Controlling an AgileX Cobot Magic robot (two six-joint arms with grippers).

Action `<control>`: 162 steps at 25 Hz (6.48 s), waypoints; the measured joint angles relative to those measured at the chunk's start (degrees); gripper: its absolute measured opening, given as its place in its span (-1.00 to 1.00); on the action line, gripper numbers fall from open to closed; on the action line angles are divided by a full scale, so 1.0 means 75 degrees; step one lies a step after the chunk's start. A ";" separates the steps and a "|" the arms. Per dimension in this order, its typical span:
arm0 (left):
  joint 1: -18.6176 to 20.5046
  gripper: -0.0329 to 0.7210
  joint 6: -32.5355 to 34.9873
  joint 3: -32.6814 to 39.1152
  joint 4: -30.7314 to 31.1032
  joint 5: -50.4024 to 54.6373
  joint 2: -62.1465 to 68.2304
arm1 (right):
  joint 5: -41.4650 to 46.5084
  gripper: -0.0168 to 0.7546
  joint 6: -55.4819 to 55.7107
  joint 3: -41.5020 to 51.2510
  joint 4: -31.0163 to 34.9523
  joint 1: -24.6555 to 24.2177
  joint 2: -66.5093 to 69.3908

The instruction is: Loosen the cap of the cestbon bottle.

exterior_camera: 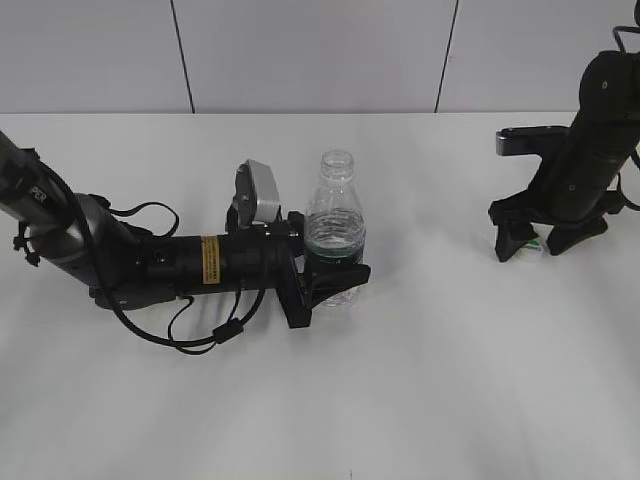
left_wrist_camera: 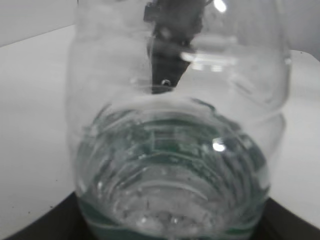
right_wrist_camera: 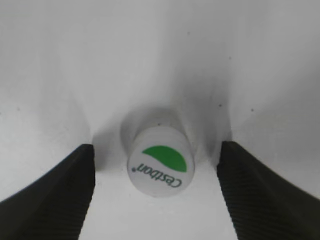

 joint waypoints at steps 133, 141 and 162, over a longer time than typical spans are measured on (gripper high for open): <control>0.2970 0.66 0.3587 0.4139 -0.8613 1.8329 -1.8340 | 0.2933 0.57 -0.0015 0.3193 -0.0003 -0.0051 -1.2133; 0.2970 0.66 0.3594 0.4200 -0.8444 1.7870 -1.8340 | 0.2910 0.57 -0.0093 0.4284 -0.0018 -0.0051 -1.5030; 0.2970 0.66 0.3594 0.4466 -0.8320 1.7361 -1.8340 | 0.2692 0.57 -0.0138 0.6615 -0.0501 -0.0051 -1.6529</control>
